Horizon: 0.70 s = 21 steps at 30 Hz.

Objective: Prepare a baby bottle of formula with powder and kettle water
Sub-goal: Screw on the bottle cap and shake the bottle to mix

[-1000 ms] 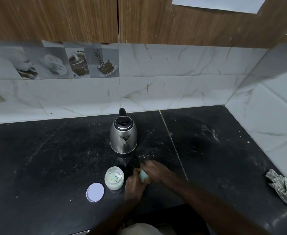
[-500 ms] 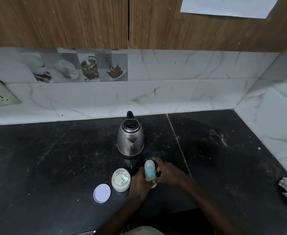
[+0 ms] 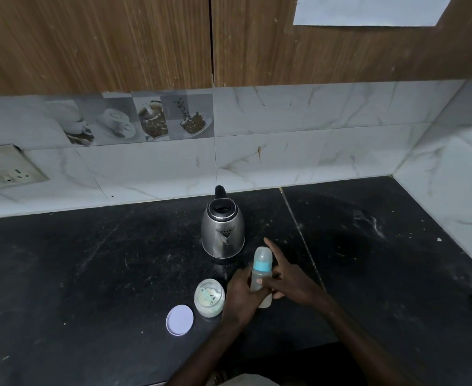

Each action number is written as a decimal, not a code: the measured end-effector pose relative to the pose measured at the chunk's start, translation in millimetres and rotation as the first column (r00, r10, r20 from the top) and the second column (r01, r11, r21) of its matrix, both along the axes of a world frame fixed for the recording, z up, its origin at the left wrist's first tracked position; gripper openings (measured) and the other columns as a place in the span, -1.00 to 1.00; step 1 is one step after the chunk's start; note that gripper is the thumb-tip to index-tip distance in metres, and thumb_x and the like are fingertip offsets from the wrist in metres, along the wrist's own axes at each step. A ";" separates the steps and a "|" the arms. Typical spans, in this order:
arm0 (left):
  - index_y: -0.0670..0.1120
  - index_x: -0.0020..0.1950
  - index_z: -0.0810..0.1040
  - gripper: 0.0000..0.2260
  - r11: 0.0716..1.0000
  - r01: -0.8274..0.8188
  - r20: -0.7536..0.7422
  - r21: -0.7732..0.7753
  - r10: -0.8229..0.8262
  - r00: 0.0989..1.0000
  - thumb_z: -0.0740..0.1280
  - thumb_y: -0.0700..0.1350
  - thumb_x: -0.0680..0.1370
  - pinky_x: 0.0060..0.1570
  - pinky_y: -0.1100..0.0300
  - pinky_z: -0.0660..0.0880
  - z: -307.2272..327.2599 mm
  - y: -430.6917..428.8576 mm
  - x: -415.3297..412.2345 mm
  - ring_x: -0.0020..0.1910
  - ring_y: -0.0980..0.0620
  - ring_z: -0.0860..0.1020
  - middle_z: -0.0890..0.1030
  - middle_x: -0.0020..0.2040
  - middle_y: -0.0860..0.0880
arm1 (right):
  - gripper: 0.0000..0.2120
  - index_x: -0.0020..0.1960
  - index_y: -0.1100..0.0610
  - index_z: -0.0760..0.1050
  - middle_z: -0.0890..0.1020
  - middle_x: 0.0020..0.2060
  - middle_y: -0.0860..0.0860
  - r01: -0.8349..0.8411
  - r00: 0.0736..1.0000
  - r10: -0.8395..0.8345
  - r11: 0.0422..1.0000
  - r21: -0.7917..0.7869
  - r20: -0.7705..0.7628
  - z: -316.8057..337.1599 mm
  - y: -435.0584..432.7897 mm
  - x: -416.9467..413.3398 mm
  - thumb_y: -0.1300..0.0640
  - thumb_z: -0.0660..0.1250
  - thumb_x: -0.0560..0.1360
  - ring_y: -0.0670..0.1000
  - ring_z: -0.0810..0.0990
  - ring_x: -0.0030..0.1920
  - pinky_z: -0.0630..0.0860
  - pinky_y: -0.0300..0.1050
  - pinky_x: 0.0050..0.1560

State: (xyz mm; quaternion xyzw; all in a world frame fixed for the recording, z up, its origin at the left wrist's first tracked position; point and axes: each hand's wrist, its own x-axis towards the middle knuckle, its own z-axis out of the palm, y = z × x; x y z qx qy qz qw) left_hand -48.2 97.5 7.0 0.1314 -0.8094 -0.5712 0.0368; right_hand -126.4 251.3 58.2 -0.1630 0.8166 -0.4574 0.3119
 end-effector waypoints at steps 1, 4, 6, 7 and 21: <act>0.15 0.19 0.61 -0.64 0.999 0.013 -0.001 -0.033 -0.013 1.000 0.49 0.20 0.43 0.03 -0.01 0.61 1.2 -1.5 -0.4 0.02 0.16 0.63 0.64 0.02 0.10 | 0.03 0.59 -0.52 -0.16 0.73 0.13 0.02 0.016 1.000 -0.016 1.000 -0.018 0.007 0.4 -0.5 2.6 -0.04 0.55 0.52 -0.03 0.77 0.03 0.75 0.06 -0.10; 0.15 0.24 0.59 -0.59 0.995 0.046 -0.012 -0.083 -0.047 0.999 0.49 0.19 0.42 0.04 0.00 0.59 4.3 -4.6 0.6 0.03 0.18 0.59 0.60 0.03 0.07 | 0.04 0.58 -0.51 -0.16 0.71 0.17 0.03 0.037 0.999 -0.037 0.998 -0.041 0.007 0.4 -0.4 9.7 0.02 0.54 0.53 -0.01 0.78 0.02 0.75 0.10 -0.15; 0.16 0.31 0.57 -0.49 0.995 0.069 -0.012 -0.076 -0.071 0.997 0.52 0.22 0.39 0.06 0.03 0.59 4.9 -5.7 2.9 0.05 0.18 0.60 0.61 0.06 0.08 | 0.01 0.60 -0.46 -0.13 0.71 0.13 0.05 0.030 0.999 -0.031 0.999 -0.033 -0.016 2.9 -0.8 15.4 0.03 0.54 0.54 0.02 0.78 -0.02 0.75 0.11 -0.16; 0.17 0.37 0.55 -0.41 0.995 0.083 -0.011 -0.059 -0.084 0.996 0.55 0.23 0.37 0.08 0.07 0.59 5.2 -6.1 3.9 0.07 0.18 0.61 0.63 0.08 0.10 | -0.01 0.61 -0.44 -0.10 0.72 0.09 0.06 0.034 0.999 -0.035 0.999 -0.029 -0.034 5.2 -0.5 16.6 0.03 0.54 0.54 0.03 0.78 -0.06 0.75 0.11 -0.17; -0.07 0.40 0.55 -0.47 0.720 -0.350 0.065 0.599 0.392 0.918 0.15 0.24 0.61 0.15 0.07 0.55 30.5 -16.6 -0.5 0.30 -0.09 0.60 0.65 0.27 -0.11 | -0.10 0.51 -0.55 -0.01 0.68 0.17 -0.07 0.154 0.912 -0.119 0.986 0.058 -0.392 32.4 -6.5 10.9 -0.18 0.54 0.45 -0.07 0.72 0.01 0.67 0.11 0.14</act>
